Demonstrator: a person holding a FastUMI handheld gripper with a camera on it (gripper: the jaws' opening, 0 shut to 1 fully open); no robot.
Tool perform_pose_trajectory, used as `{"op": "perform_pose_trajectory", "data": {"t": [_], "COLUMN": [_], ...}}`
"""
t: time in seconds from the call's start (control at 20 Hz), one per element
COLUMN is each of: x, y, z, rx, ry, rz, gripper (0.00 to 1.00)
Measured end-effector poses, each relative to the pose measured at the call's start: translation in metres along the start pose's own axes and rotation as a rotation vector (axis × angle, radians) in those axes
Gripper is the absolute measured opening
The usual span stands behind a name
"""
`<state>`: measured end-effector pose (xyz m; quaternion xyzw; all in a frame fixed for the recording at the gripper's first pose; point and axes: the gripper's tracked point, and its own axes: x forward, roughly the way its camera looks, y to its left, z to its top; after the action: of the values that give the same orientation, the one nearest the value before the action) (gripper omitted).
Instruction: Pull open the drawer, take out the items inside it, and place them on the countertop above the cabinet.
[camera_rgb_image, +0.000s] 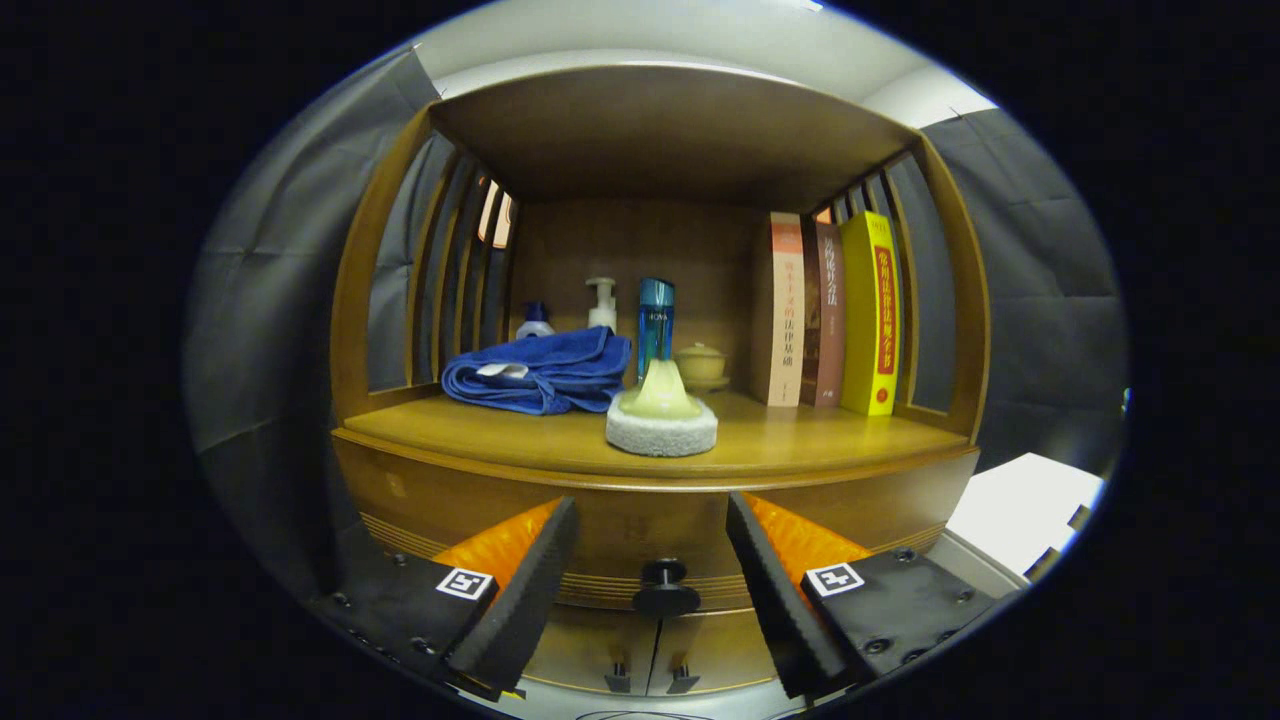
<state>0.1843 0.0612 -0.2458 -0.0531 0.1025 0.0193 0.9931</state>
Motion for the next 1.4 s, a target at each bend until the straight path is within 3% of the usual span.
{"op": "perform_pose_trajectory", "data": {"t": [0.4,0.8,1.4], "x": [-0.085,-0.15,-0.187], "y": [0.012,0.016,-0.019], "z": [0.073,0.105,0.13], "rx": [0.002,-0.023,0.097], "ry": [-0.06,-0.062,-0.116], "rz": [0.023,0.039,0.029], "gripper": [0.98,0.99,0.99]}}
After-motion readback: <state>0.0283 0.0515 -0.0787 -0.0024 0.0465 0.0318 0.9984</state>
